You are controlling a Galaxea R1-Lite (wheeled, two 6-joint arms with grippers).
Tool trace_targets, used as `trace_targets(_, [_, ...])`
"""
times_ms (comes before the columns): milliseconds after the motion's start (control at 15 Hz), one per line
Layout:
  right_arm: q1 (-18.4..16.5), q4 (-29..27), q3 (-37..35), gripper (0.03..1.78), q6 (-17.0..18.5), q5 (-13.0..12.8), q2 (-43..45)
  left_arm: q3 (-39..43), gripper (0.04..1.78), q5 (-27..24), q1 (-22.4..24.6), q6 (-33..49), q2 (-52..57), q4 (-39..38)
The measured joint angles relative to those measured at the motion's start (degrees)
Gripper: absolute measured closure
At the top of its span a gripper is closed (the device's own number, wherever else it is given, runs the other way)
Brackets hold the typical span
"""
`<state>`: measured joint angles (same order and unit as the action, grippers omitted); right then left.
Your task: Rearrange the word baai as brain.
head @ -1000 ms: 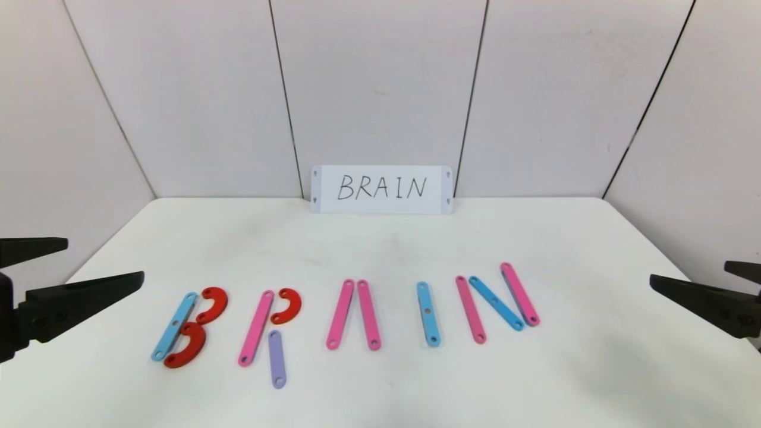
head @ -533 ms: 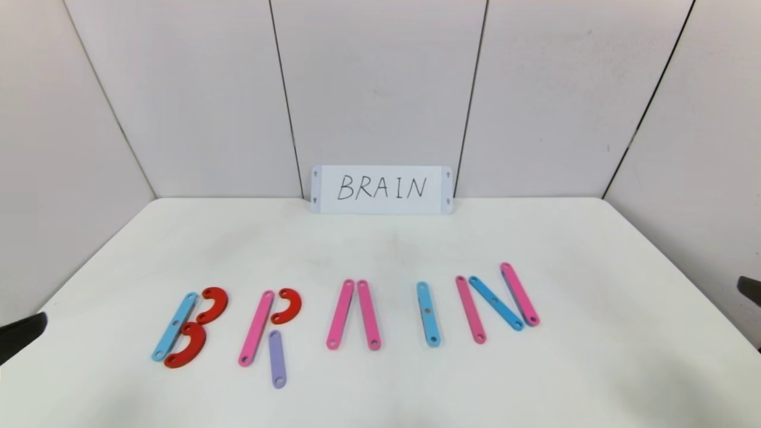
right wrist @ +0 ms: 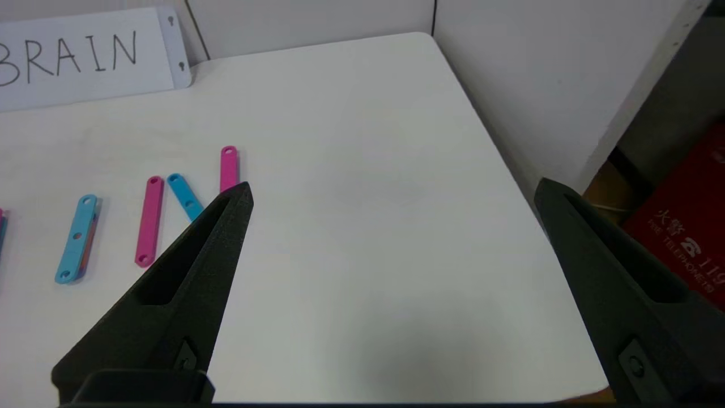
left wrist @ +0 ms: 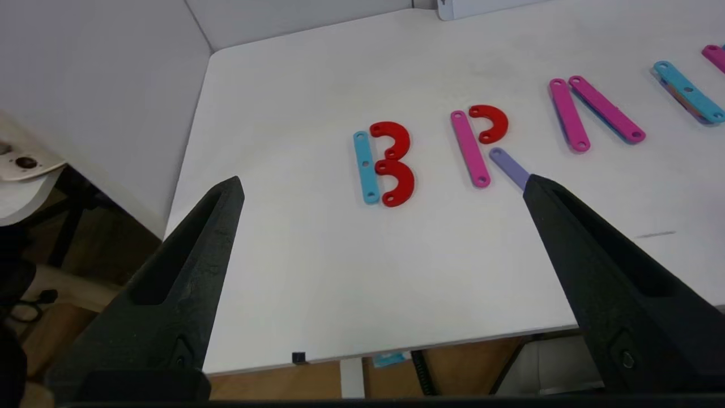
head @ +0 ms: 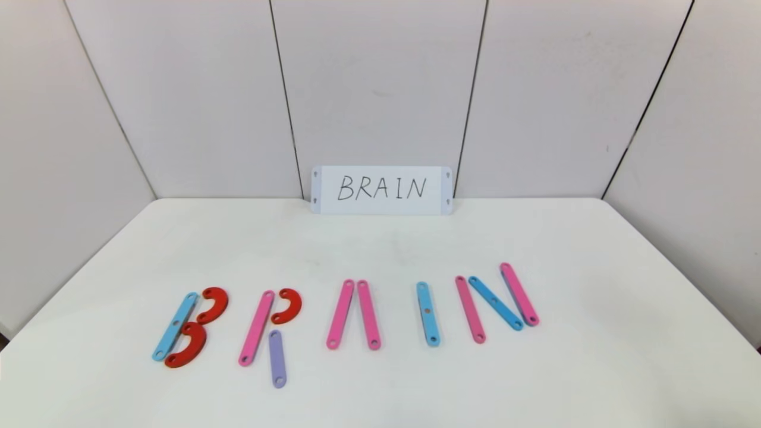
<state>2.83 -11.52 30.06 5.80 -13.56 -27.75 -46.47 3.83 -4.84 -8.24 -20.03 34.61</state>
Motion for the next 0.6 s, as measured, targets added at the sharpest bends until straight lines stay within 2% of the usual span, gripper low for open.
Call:
trace_targets(200, [-3.64, 0.22, -3.88, 0.07, -1.82, 2.12, 7.55, 2.71, 0.09, 1.13, 2.91, -0.94, 6.01, 0.69])
trace_targets(267, [-4.45, 0.83, -5.78, 0.07, -2.06, 2.01, 9.34, 4.02, 0.09, 1.16, 3.46, -1.65, 8.0, 0.74])
trace_targets(400, [-4.97, 1.55, -9.14, 0.07, -2.45, 0.91, 11.82, 6.42, 0.09, 1.29, 4.02, -2.04, 11.52, 0.39])
trace_targets(600, [-4.01, 1.19, -11.02, 0.07, -2.63, 1.24, 16.42, 9.59, 0.09, 1.46, 4.32, -1.87, 16.35, 0.0])
